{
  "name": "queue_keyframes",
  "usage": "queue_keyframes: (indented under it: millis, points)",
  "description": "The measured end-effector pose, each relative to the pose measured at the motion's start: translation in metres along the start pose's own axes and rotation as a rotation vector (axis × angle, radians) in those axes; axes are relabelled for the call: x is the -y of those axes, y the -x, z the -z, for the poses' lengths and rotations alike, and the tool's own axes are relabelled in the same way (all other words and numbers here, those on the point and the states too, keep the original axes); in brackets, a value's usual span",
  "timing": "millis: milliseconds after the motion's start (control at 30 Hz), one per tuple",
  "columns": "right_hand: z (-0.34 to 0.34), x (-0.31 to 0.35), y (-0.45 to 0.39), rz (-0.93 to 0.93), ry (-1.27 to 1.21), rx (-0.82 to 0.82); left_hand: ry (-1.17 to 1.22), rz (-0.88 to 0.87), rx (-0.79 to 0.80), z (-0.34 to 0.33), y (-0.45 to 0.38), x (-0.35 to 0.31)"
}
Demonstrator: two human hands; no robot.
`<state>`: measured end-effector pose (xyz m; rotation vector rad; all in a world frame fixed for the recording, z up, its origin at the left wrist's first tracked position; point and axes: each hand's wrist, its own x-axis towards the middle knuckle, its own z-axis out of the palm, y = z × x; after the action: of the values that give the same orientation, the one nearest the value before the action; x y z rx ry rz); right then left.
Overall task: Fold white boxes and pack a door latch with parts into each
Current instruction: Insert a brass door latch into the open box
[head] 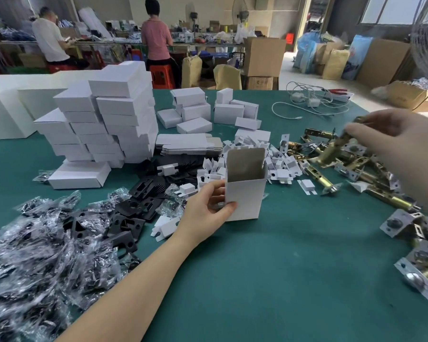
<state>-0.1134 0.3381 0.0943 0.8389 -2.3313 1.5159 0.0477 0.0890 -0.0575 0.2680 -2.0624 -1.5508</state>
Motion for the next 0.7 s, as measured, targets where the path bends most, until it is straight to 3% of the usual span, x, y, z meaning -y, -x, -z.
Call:
queue_keyframes:
  millis: [100, 267, 400, 700]
  points:
    - [-0.029, 0.032, 0.007, -0.105, -0.224, 0.084, 0.009, 0.002, -0.013, 0.0, 0.001, -0.001]
    - [-0.079, 0.057, 0.014, -0.128, -0.295, 0.099, 0.002, -0.017, -0.012, 0.001, 0.002, -0.002]
    - [-0.11, 0.057, 0.024, -0.058, -0.101, 0.034, 0.0, -0.014, -0.006, 0.003, 0.002, 0.0]
    - [-0.138, 0.042, 0.051, 0.035, 0.274, 0.14, -0.016, -0.062, -0.025, 0.001, 0.002, 0.002]
